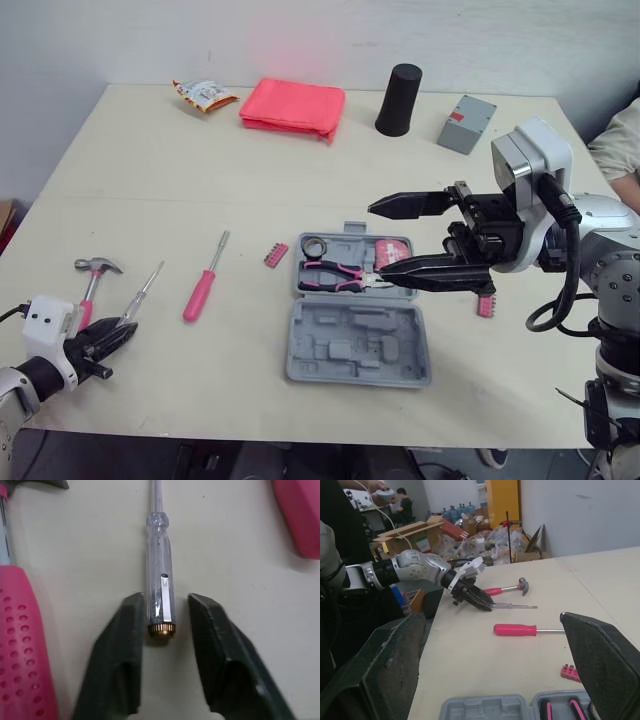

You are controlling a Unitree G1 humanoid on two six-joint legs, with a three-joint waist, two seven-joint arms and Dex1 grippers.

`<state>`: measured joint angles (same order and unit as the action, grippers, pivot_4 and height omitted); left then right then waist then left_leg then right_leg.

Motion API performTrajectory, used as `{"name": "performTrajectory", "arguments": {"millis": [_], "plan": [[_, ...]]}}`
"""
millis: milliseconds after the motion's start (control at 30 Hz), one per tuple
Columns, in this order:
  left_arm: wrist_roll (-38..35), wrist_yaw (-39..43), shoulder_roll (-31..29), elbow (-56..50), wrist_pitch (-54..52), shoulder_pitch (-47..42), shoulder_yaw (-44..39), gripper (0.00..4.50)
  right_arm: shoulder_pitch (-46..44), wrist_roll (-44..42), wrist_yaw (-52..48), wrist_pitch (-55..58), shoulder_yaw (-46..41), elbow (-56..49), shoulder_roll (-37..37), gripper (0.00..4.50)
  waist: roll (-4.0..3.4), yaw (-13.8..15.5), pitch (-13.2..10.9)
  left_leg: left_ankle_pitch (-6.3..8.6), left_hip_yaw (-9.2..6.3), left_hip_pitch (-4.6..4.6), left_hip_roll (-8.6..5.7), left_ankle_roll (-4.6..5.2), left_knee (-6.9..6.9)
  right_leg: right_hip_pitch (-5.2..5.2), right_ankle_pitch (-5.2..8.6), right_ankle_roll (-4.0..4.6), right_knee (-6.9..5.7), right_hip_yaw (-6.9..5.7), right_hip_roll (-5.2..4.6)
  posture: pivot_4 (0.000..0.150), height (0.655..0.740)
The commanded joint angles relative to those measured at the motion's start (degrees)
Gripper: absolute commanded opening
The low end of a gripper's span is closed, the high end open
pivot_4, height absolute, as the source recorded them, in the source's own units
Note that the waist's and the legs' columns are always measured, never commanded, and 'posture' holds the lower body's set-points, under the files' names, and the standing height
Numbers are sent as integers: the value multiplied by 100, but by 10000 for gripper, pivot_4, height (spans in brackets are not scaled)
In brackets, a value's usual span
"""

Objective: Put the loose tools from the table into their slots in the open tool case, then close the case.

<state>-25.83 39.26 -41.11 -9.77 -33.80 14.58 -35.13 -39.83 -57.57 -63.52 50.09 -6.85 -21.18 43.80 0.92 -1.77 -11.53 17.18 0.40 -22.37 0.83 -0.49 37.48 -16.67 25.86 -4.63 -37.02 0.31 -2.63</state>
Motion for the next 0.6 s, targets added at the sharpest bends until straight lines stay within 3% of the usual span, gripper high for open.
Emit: {"name": "performTrajectory", "arguments": {"millis": [33, 167, 367, 433, 500, 600], "plan": [[-146, -101, 16, -71, -17, -167, -149, 412, -22, -137, -44, -50, -163, -155, 120, 45000, 0, 3, 0, 0, 0, 0, 0, 0, 0, 0, 0, 0, 0, -1, 0, 1500, 7361], [-126, -36, -286, -485, -1, -254, -266, 412, 123, -49, -133, -34, -204, -155, 370, 45000, 2, 7, -1, 0, -1, -1, 0, 0, -1, 0, 0, 0, 0, -1, 0, 1500, 7361], [-872, 1193, -1784, -1917, -439, -798, 242, 412, 795, 203, -523, -132, -373, -136, 1127, 45000, 18, 53, -1, 1, -13, -18, -5, 2, 1, 7, -1, 0, 4, -10, -4, 1500, 7361], [-1045, 1490, -2110, -2015, -487, -1203, 678, 412, 907, 253, -539, -181, -380, -170, 1187, 45000, 10, 26, -2, 1, -8, -12, -8, 2, 1, 9, -2, -1, 12, -6, -5, 1500, 7361], [-928, 1856, -2410, -1957, -500, -2311, 1850, 412, 1095, 261, -411, -174, -434, -242, 1190, 45000, -3, 20, -9, -1, -7, -6, -8, 0, -6, 9, -2, -1, 12, -4, -2, 1500, 7361], [-509, 2277, -2382, -1753, -753, -3947, 3465, 412, 1524, 203, -336, -19, -555, -482, 1377, 45000, -6, 27, -11, -6, -6, -10, -1, -9, -10, 5, -2, -1, 9, 0, 18, 1500, 7361]]}}
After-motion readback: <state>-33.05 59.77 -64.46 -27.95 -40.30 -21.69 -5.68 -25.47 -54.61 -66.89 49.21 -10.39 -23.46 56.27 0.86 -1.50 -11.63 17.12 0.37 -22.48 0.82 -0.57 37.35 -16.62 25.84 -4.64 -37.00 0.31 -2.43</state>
